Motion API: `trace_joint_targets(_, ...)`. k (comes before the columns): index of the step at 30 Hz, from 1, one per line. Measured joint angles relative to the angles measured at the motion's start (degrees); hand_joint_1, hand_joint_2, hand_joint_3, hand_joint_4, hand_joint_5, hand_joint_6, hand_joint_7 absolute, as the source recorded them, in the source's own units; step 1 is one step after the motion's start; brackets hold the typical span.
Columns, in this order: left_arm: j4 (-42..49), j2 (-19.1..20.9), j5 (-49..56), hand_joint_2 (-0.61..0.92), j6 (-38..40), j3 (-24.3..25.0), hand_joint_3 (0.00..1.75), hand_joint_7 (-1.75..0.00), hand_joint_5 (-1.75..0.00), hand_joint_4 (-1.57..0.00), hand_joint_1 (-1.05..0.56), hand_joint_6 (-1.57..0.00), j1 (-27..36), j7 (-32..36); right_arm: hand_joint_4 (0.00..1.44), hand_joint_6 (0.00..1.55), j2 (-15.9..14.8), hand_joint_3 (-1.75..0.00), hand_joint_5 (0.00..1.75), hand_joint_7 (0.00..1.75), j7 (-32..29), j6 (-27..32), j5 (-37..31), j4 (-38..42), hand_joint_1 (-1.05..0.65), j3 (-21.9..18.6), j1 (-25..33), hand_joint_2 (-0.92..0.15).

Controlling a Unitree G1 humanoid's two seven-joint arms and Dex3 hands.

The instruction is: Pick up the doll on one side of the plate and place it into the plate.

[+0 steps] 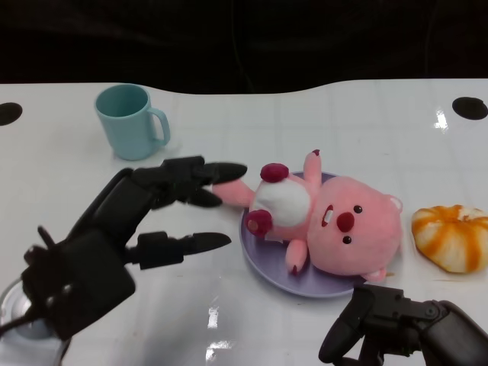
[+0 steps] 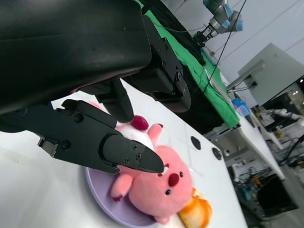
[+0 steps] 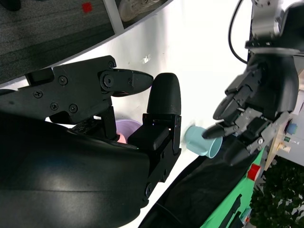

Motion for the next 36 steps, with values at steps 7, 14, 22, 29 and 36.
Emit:
trace_joint_targets(7, -7.25, -4.03, -8.00, 0.49, 4.93, 1.59, 1.12, -0.90, -1.45, -0.76, -0.10, -0.75, 7.38, 1.58, 0.69, 0.62, 0.12, -0.31, 1.55, 1.25, -0.10, -0.02, -0.05, 0.11, -0.27, 0.01, -0.19, -0.92)
trace_joint_targets(14, -17.57, -3.37, -14.42, 0.45, 15.68, 3.37, 1.29, -1.10, -1.69, -0.87, -0.13, -0.87, 12.82, 1.96, 0.69, 0.62, 0.71, -0.31, 1.54, 1.25, -0.73, -0.14, -0.22, 0.26, -0.27, 0.14, -0.33, -0.92)
trace_joint_targets(22, -27.99, -3.18, -22.57, 0.42, 32.59, 5.58, 1.35, -1.45, -1.75, -0.87, -0.12, -0.82, 18.63, 5.48, 0.68, 0.62, 0.87, -0.32, 1.54, 1.25, -1.24, -0.23, -0.38, 0.32, -0.28, 0.18, -0.32, -0.92)
trace_joint_targets(29, -29.78, -2.29, -32.95, 0.44, 46.59, 9.68, 1.41, -1.69, -1.75, -0.87, -0.12, -0.76, 19.78, 6.92, 0.68, 0.62, 0.88, -0.32, 1.55, 1.25, -1.34, -0.62, -0.38, 0.60, -0.27, 0.07, -0.33, -0.92)
trace_joint_targets(36, -26.01, -1.77, -39.13, 0.43, 51.31, 11.97, 1.46, -1.73, -1.75, -0.86, -0.10, -0.72, 18.50, 6.92, 0.67, 0.61, 0.99, -0.32, 1.55, 1.25, -1.37, -1.16, -0.29, 1.38, -0.27, 0.05, -0.50, -0.92)
